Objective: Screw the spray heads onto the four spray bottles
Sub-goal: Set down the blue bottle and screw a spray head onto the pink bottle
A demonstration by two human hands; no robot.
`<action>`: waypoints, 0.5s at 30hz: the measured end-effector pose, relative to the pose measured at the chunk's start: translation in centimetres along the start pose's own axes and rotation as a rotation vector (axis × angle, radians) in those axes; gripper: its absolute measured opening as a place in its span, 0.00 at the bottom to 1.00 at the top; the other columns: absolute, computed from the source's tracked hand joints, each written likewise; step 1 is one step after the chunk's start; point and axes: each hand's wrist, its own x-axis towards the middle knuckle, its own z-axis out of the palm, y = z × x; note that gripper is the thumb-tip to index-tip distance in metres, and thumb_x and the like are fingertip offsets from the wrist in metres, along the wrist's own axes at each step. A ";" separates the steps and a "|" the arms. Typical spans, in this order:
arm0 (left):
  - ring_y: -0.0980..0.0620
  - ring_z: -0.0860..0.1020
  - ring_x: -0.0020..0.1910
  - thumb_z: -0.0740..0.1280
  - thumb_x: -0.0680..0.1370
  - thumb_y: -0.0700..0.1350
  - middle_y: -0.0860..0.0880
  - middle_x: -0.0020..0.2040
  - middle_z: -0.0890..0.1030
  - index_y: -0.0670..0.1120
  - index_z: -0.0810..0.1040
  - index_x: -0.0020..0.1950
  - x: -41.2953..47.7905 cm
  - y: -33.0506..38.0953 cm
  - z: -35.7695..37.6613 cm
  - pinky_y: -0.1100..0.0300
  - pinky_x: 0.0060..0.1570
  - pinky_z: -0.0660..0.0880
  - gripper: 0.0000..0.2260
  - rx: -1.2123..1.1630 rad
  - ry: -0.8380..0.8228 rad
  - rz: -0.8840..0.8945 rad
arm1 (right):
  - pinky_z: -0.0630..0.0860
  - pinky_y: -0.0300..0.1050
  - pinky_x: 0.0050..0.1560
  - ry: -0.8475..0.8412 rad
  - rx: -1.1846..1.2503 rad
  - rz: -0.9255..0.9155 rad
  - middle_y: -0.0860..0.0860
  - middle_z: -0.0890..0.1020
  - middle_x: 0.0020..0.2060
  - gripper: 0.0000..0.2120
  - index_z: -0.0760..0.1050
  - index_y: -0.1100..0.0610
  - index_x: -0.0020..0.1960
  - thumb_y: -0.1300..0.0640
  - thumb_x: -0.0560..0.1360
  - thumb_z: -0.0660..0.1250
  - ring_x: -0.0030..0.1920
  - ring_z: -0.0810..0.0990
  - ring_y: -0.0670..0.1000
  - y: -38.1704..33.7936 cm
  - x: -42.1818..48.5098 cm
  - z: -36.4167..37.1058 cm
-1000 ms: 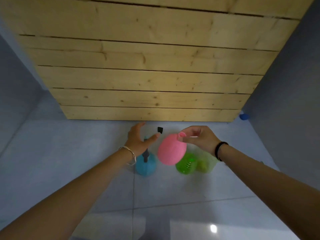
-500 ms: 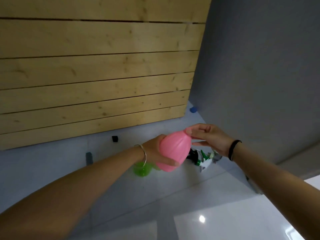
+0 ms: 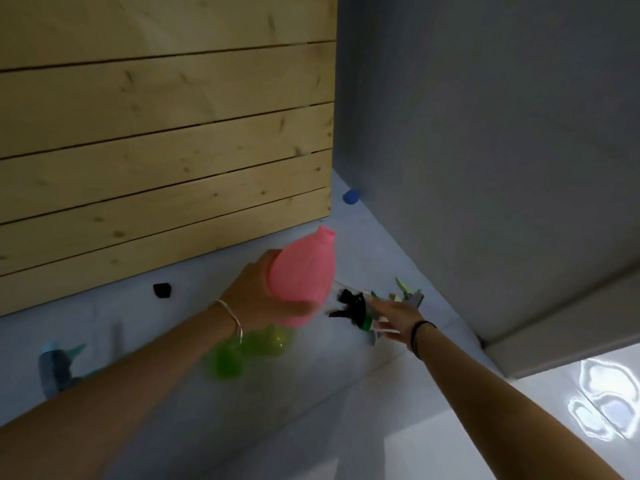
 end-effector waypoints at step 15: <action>0.52 0.77 0.55 0.76 0.48 0.66 0.54 0.59 0.75 0.57 0.67 0.65 3.3 -1.7 -1.0 0.54 0.48 0.79 0.48 0.107 0.066 -0.009 | 0.76 0.42 0.46 0.231 -0.226 0.036 0.58 0.80 0.53 0.30 0.72 0.64 0.62 0.50 0.66 0.76 0.48 0.80 0.55 1.5 7.5 4.0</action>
